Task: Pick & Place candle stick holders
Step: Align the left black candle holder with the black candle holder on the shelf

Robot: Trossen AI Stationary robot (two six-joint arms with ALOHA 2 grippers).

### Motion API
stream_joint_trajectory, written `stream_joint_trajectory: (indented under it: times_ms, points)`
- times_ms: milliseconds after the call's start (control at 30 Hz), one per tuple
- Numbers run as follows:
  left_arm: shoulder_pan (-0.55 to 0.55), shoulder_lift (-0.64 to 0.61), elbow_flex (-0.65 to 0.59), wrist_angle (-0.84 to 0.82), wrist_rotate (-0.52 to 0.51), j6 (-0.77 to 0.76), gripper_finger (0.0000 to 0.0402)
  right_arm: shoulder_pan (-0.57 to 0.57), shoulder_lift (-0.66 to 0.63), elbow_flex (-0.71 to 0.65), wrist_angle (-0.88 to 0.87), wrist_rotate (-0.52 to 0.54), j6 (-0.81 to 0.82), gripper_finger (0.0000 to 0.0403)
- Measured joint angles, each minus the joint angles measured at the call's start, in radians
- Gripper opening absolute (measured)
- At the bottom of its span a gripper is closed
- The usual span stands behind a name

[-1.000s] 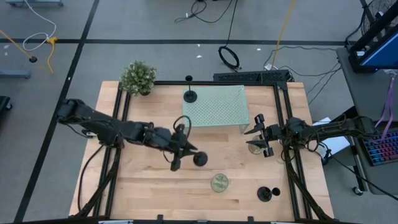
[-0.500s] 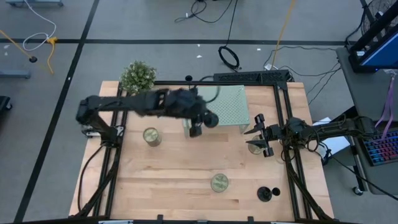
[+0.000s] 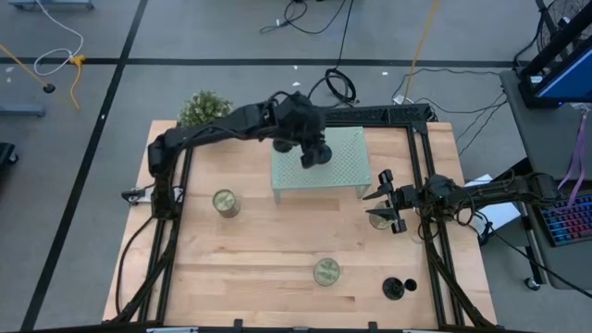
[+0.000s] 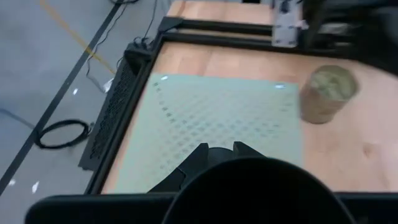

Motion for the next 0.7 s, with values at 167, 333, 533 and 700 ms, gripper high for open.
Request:
stream_joint_trajectory:
  times_ms: [167,333,533,700]
  points:
    - [0.035,0.033,0.0,0.055,-0.01,-0.001,0.007,0.0,0.005,0.0,-0.001,0.0,-0.001,0.0155]
    - [0.08,0.068,0.001,0.139,0.0,-0.03,0.007,0.0,0.02,0.0,-0.003,0.0,-0.02,0.0155]
    - [0.108,0.079,0.001,0.133,-0.006,-0.055,0.007,0.0,0.042,0.0,-0.006,0.0,-0.024,0.0155]
    - [0.123,0.077,0.001,0.124,-0.01,-0.057,0.007,0.0,0.054,0.0,-0.002,0.0,-0.024,0.0155]
